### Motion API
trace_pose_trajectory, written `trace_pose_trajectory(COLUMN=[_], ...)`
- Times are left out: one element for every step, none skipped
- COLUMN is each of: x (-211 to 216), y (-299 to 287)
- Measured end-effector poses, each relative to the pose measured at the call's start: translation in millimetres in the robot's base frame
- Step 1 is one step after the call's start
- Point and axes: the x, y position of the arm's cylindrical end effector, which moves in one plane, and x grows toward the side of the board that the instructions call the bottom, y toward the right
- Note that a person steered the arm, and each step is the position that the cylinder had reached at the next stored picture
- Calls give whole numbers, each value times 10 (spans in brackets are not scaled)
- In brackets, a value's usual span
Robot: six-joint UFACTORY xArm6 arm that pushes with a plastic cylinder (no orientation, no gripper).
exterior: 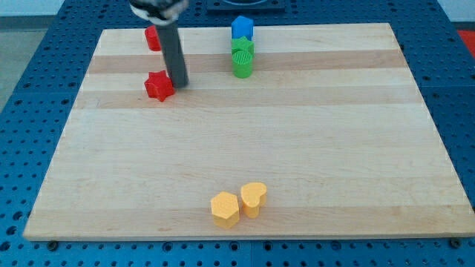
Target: Move the red star bottom diagonally to the green circle
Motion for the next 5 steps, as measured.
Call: trace_pose_trajectory(x=[391, 301, -48, -461, -636], y=[163, 162, 142, 76, -183])
